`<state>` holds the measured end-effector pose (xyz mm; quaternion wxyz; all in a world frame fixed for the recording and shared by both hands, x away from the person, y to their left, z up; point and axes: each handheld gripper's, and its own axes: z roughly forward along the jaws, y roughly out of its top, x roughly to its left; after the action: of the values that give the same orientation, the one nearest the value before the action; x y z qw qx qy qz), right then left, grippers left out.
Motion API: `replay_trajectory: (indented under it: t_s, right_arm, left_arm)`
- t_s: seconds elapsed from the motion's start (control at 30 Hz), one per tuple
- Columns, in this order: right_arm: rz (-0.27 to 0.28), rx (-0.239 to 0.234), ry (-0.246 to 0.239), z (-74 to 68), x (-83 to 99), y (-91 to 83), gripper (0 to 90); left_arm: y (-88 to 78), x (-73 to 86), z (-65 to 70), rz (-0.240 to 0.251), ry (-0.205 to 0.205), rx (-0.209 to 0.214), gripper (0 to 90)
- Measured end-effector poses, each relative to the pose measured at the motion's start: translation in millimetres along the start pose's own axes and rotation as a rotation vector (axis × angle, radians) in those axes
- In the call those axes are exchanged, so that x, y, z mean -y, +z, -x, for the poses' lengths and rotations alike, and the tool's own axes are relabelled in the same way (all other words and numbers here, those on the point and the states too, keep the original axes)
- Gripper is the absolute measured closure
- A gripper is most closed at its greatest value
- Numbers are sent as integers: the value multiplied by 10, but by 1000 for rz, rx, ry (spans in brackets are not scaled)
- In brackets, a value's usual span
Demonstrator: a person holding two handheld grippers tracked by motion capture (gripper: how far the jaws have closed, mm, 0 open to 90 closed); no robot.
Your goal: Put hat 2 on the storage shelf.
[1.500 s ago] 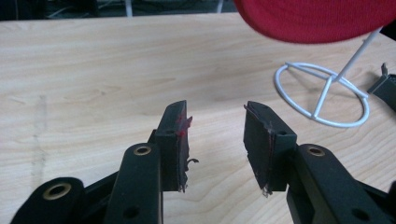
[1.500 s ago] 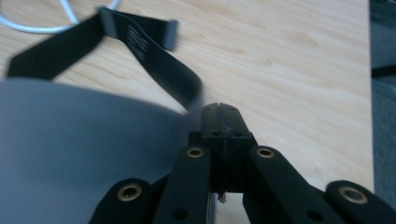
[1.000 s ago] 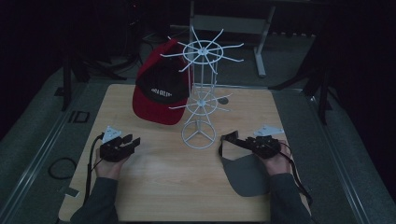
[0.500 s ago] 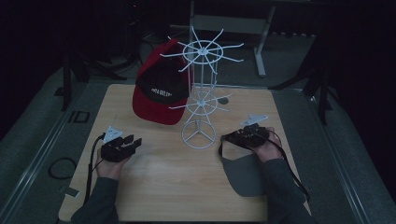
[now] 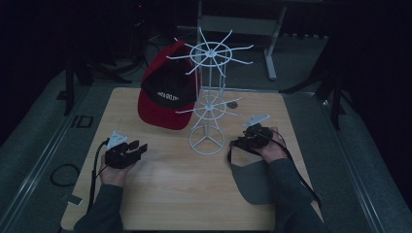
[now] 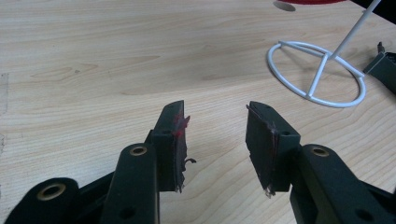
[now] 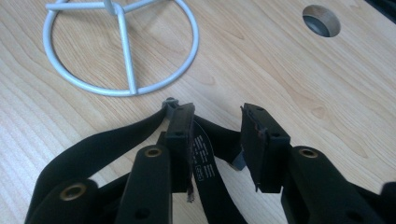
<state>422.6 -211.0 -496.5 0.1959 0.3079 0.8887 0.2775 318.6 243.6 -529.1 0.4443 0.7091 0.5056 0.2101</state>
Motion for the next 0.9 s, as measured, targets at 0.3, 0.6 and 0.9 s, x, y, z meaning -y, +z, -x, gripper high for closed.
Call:
replay_trajectory:
  t_s: [0.3,0.6,0.9]
  right_arm:
    - [-25,-27,-15,-9,-31,136,609]
    - [-62,-77,-29,-22,-53,301,593]
    - [-122,-91,-68,-45,-21,360,649]
  left_arm:
    - [11,7,-1,-1,-4,0,582]
    - [10,11,-7,-3,-3,3,582]
    - [10,12,-5,-3,-6,4,580]
